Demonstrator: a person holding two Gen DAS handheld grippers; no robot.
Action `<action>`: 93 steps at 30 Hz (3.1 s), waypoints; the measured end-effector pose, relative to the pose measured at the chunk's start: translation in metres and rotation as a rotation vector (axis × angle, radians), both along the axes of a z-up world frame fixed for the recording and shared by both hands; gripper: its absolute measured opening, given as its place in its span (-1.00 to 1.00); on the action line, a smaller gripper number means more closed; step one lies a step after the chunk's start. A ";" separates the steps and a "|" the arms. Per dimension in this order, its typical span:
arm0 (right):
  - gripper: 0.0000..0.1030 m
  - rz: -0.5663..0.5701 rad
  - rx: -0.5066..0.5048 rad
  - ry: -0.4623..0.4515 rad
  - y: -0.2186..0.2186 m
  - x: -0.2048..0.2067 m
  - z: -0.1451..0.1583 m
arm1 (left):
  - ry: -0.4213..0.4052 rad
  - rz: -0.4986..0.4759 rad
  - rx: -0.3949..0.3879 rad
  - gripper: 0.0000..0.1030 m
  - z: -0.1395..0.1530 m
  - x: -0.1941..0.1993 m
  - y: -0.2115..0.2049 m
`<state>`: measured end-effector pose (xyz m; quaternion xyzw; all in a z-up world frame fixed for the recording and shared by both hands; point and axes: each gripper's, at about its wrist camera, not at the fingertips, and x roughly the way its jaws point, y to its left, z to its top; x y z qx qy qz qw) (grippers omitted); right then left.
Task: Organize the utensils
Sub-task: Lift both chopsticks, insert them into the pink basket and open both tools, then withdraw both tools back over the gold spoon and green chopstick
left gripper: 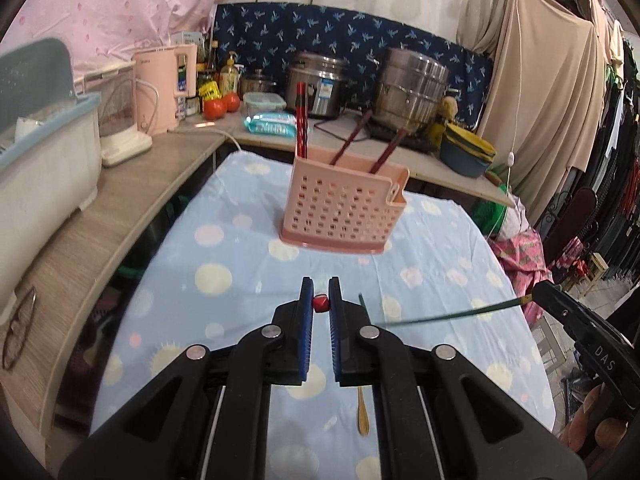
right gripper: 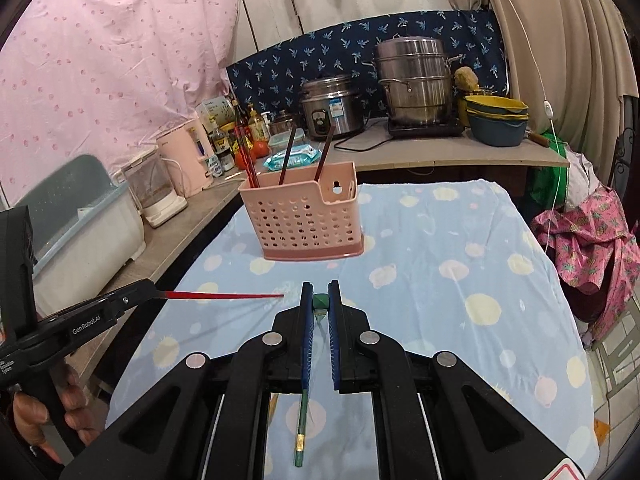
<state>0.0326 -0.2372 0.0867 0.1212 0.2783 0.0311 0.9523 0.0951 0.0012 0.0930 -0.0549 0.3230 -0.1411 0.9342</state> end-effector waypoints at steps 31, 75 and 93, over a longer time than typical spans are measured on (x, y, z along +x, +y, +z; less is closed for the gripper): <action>-0.87 -0.020 0.099 -0.313 -0.026 0.121 0.131 | -0.321 0.044 -0.092 -0.86 0.155 0.112 -0.011; -0.44 -0.060 0.082 -0.145 -0.018 0.211 0.058 | -0.197 0.122 -0.026 -0.22 0.088 0.180 -0.014; -0.41 -0.018 0.058 -0.068 -0.001 0.124 0.026 | -0.117 0.106 0.044 -0.22 0.052 0.104 -0.008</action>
